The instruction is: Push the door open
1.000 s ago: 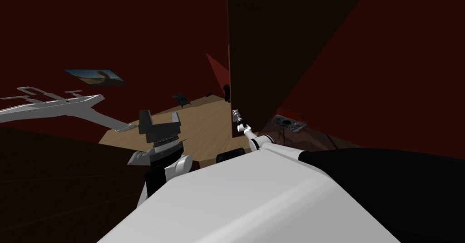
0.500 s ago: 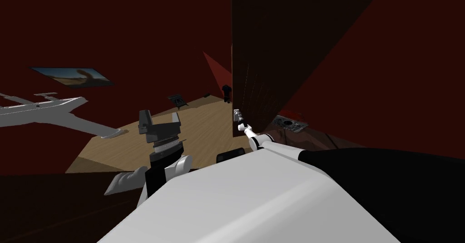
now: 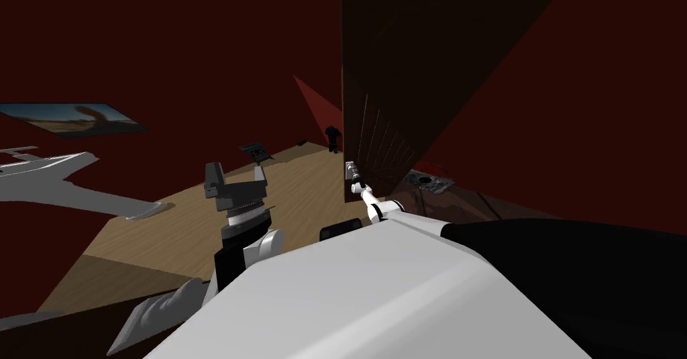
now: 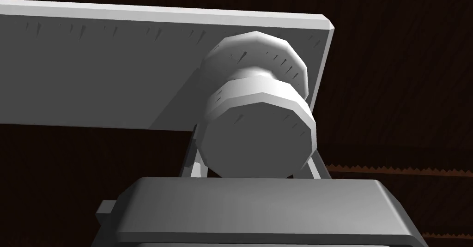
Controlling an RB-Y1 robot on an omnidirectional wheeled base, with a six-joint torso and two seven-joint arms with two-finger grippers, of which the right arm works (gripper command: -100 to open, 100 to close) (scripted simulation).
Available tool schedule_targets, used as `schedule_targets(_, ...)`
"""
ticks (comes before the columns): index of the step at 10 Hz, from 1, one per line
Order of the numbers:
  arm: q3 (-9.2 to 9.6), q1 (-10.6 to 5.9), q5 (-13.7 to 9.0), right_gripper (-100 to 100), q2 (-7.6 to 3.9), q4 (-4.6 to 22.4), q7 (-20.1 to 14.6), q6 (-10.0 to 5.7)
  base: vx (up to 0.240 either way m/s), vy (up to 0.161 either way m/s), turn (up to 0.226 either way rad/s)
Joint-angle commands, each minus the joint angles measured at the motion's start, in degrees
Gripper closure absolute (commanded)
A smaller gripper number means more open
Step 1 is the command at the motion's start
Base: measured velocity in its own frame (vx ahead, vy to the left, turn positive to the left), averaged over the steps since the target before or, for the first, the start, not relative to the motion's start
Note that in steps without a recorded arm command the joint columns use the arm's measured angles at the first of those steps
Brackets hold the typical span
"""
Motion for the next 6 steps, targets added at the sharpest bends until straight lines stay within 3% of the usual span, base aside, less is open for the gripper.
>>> schedule_targets(1, -0.93, -0.31, -0.33, 100, 0.84, -0.54, 0.69, -0.24, 0.154, 0.083, -0.089)
schedule_targets(2, -1.4, -0.32, -0.5, 100, 1.74, -0.59, 1.07, -0.27, 0.138, 0.104, -0.087)
schedule_targets(3, -1.3, -0.44, -0.46, 100, 0.78, 0.38, 0.77, -0.46, 0.064, 0.043, -0.048)
schedule_targets(4, -2.65, -0.61, -0.96, 100, -1.16, 0.25, 1.75, -0.83, 0.141, 0.047, -0.07)
schedule_targets(5, -2.9, -0.62, -1.05, 100, -1.41, 0.22, 1.96, -0.86, 0.193, 0.082, -0.087)
schedule_targets(6, -1.53, -1.17, -2.77, -100, -2.07, 1.18, 2.72, -0.78, 0.059, -0.028, -0.043)
